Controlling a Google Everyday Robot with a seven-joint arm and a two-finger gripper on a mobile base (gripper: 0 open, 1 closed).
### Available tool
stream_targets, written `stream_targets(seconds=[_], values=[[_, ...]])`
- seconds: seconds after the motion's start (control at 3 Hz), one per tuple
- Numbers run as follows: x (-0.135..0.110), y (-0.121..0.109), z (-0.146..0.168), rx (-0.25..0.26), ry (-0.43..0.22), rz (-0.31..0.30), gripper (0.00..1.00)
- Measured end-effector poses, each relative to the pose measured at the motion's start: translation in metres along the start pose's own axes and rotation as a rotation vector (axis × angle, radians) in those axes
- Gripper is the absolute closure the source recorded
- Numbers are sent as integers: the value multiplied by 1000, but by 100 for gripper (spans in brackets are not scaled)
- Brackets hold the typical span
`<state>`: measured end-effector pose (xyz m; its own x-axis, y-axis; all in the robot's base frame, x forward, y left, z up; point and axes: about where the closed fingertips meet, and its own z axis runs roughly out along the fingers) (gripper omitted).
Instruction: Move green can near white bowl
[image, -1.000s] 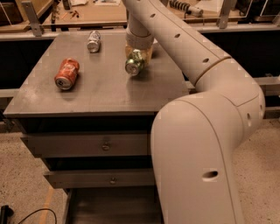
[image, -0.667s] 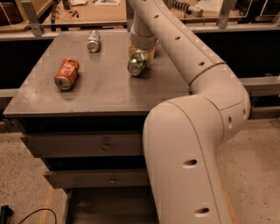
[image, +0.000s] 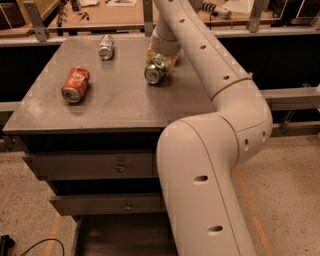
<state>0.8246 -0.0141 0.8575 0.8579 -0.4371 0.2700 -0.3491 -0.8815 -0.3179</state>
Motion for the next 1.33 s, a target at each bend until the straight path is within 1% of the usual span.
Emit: stream_targets(seconds=[0.33,0.67,1.0,1.33], values=[[7,-1,-9,14,16,16,0],[14,4,-47,16,54,58,0],[32,5,-113,67,177,75,0],[55,29,-197,173,364,166,0]])
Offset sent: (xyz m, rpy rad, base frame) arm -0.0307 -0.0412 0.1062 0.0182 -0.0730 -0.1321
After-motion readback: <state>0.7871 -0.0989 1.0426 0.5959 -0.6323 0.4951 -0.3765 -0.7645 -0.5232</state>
